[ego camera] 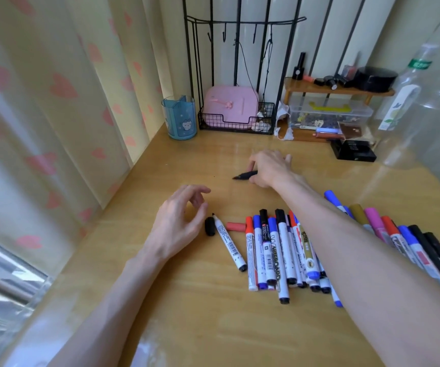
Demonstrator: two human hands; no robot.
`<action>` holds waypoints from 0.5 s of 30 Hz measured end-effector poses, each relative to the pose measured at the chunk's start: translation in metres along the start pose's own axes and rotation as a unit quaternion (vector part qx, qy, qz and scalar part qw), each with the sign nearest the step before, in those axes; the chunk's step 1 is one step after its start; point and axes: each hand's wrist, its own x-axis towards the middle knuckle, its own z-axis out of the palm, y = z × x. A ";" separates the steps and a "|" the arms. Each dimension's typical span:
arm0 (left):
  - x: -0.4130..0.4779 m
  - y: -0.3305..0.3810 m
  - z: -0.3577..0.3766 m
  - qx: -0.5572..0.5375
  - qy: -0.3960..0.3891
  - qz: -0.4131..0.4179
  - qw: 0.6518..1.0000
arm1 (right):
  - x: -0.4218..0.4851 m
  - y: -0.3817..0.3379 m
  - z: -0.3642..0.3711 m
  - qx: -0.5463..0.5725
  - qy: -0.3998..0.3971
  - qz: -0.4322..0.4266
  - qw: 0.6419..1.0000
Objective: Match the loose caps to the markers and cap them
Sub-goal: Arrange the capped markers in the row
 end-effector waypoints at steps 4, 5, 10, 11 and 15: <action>-0.007 0.000 -0.003 0.069 -0.060 0.042 0.995 | -0.011 -0.004 0.000 -0.004 -0.039 -0.040 0.998; -0.007 0.002 -0.003 0.070 -0.065 0.044 0.994 | -0.016 -0.004 0.000 0.006 -0.034 -0.057 0.998; -0.011 0.009 0.000 0.071 -0.084 0.052 0.993 | -0.043 -0.001 -0.008 0.039 0.090 -0.114 0.989; -0.012 0.010 0.001 0.067 -0.086 0.050 0.993 | -0.052 0.002 -0.010 0.041 0.113 -0.121 0.985; -0.010 0.018 0.012 0.067 -0.093 0.048 0.992 | -0.098 0.020 -0.018 0.049 0.177 -0.143 0.973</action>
